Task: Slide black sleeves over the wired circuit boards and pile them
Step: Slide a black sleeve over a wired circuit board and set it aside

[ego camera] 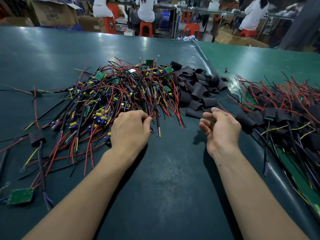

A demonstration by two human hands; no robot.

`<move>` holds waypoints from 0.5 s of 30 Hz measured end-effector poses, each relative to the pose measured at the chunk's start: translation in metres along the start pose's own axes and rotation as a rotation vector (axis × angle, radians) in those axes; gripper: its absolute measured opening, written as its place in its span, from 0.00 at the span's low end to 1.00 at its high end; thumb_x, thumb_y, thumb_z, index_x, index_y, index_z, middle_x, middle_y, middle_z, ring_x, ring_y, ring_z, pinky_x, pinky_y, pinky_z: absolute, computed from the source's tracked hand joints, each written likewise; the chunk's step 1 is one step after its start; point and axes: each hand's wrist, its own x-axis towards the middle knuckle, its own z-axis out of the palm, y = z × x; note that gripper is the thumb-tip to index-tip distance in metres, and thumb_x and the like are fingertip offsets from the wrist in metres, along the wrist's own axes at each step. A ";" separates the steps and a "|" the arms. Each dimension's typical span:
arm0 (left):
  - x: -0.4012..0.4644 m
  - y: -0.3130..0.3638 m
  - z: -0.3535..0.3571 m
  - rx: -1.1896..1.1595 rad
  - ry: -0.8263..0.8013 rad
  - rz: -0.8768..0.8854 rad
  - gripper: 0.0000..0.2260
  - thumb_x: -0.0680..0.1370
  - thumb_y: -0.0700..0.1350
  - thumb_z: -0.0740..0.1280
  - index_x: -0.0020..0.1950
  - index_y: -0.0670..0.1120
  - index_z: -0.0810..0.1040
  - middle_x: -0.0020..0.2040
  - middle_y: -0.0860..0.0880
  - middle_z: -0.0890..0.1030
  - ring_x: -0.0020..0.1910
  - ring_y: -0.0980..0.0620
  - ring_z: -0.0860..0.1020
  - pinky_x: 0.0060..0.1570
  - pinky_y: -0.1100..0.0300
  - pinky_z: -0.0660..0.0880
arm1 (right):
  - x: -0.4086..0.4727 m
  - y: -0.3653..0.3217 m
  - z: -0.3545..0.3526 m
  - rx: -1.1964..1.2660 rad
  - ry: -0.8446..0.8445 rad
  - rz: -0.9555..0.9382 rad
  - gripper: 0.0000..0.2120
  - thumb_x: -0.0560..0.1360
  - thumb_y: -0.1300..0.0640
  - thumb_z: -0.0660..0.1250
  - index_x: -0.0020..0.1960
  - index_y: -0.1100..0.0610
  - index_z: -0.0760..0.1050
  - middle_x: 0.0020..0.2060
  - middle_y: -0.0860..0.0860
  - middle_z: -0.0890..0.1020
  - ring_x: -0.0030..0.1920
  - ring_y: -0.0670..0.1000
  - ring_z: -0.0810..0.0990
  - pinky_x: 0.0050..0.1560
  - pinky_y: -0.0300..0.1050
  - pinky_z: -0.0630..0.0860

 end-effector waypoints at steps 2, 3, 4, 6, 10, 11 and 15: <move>0.001 -0.002 0.001 -0.043 -0.051 -0.043 0.10 0.77 0.49 0.71 0.55 0.46 0.83 0.36 0.57 0.81 0.44 0.47 0.81 0.52 0.52 0.77 | -0.001 0.001 0.001 -0.060 -0.042 -0.022 0.08 0.79 0.68 0.58 0.48 0.60 0.75 0.32 0.54 0.79 0.22 0.47 0.76 0.24 0.37 0.74; 0.002 -0.003 0.002 -0.068 -0.066 -0.043 0.10 0.77 0.48 0.71 0.55 0.46 0.83 0.36 0.58 0.80 0.44 0.48 0.80 0.52 0.52 0.77 | -0.003 0.003 0.001 -0.098 -0.072 -0.034 0.08 0.79 0.67 0.59 0.47 0.59 0.76 0.32 0.54 0.80 0.22 0.48 0.76 0.24 0.38 0.74; 0.002 -0.002 0.002 -0.096 -0.052 -0.022 0.09 0.77 0.48 0.71 0.54 0.45 0.84 0.37 0.57 0.81 0.43 0.48 0.80 0.52 0.51 0.77 | -0.004 0.004 0.002 -0.141 -0.109 -0.048 0.08 0.79 0.67 0.59 0.47 0.59 0.76 0.33 0.54 0.80 0.23 0.48 0.76 0.24 0.39 0.74; 0.001 0.003 -0.001 -0.168 0.101 0.080 0.08 0.78 0.46 0.71 0.53 0.44 0.85 0.43 0.51 0.85 0.43 0.48 0.81 0.51 0.50 0.78 | -0.006 0.007 0.002 -0.235 -0.184 -0.092 0.08 0.79 0.67 0.59 0.49 0.58 0.76 0.34 0.54 0.80 0.23 0.48 0.76 0.24 0.40 0.75; -0.002 0.014 -0.007 -0.387 0.449 0.323 0.09 0.80 0.39 0.67 0.60 0.41 0.79 0.45 0.48 0.81 0.41 0.49 0.79 0.44 0.58 0.76 | -0.011 0.014 0.004 -0.395 -0.327 -0.297 0.18 0.78 0.66 0.62 0.63 0.50 0.69 0.38 0.52 0.80 0.25 0.49 0.76 0.24 0.42 0.75; -0.005 0.016 -0.007 -0.427 0.451 0.415 0.09 0.81 0.39 0.65 0.60 0.41 0.78 0.45 0.50 0.80 0.40 0.50 0.78 0.43 0.59 0.75 | -0.012 0.017 0.004 -0.441 -0.388 -0.363 0.24 0.77 0.65 0.64 0.68 0.45 0.66 0.39 0.51 0.80 0.27 0.50 0.77 0.26 0.42 0.76; -0.027 0.032 -0.002 -0.554 0.251 0.768 0.10 0.78 0.33 0.64 0.57 0.41 0.76 0.41 0.49 0.78 0.35 0.53 0.74 0.41 0.63 0.71 | -0.015 0.023 0.005 -0.684 -0.558 -0.571 0.30 0.78 0.61 0.68 0.74 0.42 0.62 0.47 0.53 0.79 0.41 0.54 0.78 0.47 0.54 0.80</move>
